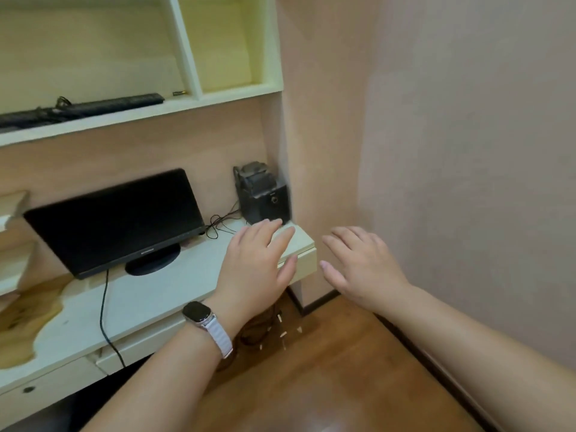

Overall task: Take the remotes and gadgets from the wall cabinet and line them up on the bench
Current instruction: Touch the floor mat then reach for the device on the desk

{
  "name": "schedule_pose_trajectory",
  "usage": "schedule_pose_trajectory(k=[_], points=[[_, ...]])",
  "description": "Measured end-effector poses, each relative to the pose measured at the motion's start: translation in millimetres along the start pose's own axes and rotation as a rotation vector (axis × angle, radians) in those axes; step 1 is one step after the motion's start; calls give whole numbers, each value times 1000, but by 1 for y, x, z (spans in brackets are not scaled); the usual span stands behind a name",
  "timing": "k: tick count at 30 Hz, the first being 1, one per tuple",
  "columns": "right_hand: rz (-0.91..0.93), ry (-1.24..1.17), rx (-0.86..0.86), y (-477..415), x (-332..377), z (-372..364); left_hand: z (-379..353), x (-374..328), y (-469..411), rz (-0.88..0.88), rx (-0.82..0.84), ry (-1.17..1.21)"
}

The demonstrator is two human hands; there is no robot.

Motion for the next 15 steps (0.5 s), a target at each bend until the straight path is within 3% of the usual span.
schedule_pose_trajectory(k=[15], points=[[65, -2, -126, -133, -113, 0, 0, 37, -160, 44, -225, -35]])
Point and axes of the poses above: each hand's wrist, its own y-axis away from the middle knuckle, its own z-axis out of the back of the hand, x = y × z, the point moved 10 cm from there along -y, towards the middle knuckle, and after that the axes turned 15 degrees about z, right-handed, at the moved point
